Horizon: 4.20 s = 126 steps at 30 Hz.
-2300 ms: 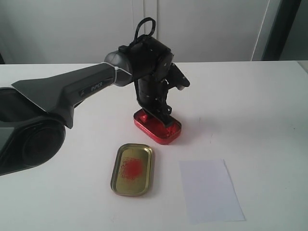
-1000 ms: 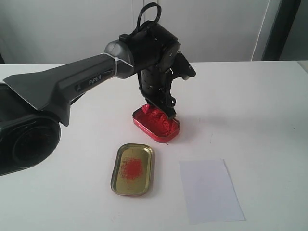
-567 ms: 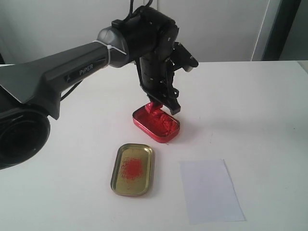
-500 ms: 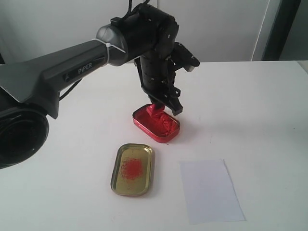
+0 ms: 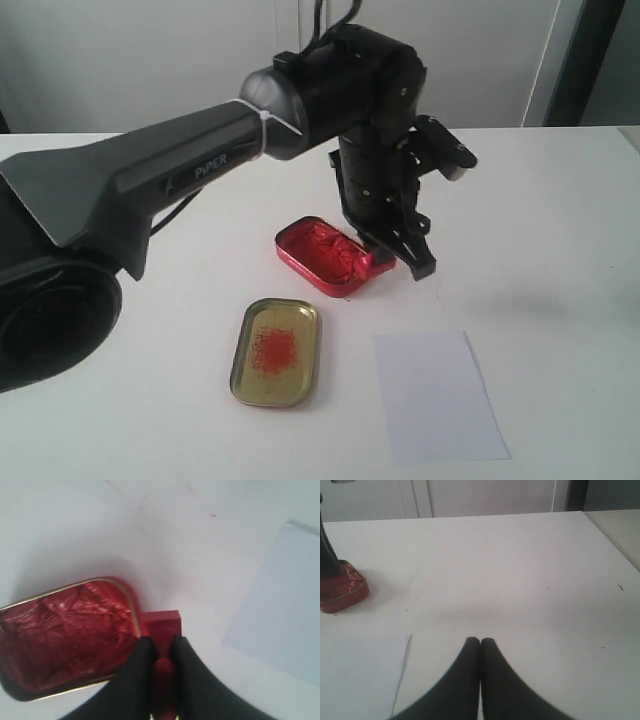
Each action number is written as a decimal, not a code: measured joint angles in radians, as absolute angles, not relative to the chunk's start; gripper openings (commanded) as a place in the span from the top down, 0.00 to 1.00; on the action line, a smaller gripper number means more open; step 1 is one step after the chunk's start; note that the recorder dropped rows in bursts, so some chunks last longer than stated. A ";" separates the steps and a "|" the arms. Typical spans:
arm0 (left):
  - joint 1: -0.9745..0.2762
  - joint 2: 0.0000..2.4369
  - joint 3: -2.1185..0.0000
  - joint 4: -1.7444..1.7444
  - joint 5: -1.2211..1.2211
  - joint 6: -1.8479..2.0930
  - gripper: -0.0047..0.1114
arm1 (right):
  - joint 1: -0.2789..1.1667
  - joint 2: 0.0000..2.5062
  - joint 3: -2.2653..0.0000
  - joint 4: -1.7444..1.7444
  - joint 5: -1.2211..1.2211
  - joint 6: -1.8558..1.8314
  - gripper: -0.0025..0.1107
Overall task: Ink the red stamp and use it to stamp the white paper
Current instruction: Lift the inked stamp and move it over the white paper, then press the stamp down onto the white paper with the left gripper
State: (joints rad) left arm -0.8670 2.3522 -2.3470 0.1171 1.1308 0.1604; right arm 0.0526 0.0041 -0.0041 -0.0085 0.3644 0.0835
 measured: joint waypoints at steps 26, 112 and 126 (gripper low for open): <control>-0.949 2.192 -2.014 -0.135 1.129 0.278 0.96 | 0.053 0.004 -0.004 -0.009 0.364 0.083 0.98; -1.012 2.370 -2.125 -0.047 1.046 0.346 0.96 | 0.053 0.004 -0.004 -0.009 0.364 0.083 0.98; -1.012 2.352 -2.115 -0.045 1.035 0.346 0.96 | 0.053 0.004 -0.004 -0.009 0.364 0.083 0.98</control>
